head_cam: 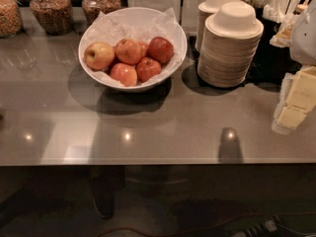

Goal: Pick apple from white bowl

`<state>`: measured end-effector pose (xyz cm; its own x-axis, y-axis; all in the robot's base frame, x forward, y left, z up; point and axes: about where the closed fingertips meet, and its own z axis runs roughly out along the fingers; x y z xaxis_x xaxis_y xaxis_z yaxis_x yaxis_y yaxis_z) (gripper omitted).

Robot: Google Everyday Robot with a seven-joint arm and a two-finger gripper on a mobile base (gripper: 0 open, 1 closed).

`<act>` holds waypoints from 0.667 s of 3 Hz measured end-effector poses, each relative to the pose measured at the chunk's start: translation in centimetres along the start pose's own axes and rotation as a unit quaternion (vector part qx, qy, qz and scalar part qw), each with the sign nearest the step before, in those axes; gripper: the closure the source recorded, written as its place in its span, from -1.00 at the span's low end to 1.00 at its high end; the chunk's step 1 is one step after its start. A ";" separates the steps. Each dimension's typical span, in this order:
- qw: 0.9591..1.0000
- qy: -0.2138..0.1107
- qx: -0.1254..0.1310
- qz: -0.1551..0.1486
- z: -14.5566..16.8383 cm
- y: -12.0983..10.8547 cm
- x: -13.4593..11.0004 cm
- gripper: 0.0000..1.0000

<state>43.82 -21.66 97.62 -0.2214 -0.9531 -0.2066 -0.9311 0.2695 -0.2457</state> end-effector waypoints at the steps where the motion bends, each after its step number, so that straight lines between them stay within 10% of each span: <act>1: 1.000 0.000 0.008 -0.003 -0.3 -0.3 -0.3 -1.00; 2: 0.998 -0.027 0.039 -0.029 -0.8 -2.2 -3.0 -1.00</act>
Offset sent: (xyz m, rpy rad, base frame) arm 0.0625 0.0552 0.0422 0.0544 -0.2174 0.1356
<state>46.28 -19.52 99.56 -0.1506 -0.9591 -0.2399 -0.9160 0.2266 -0.3310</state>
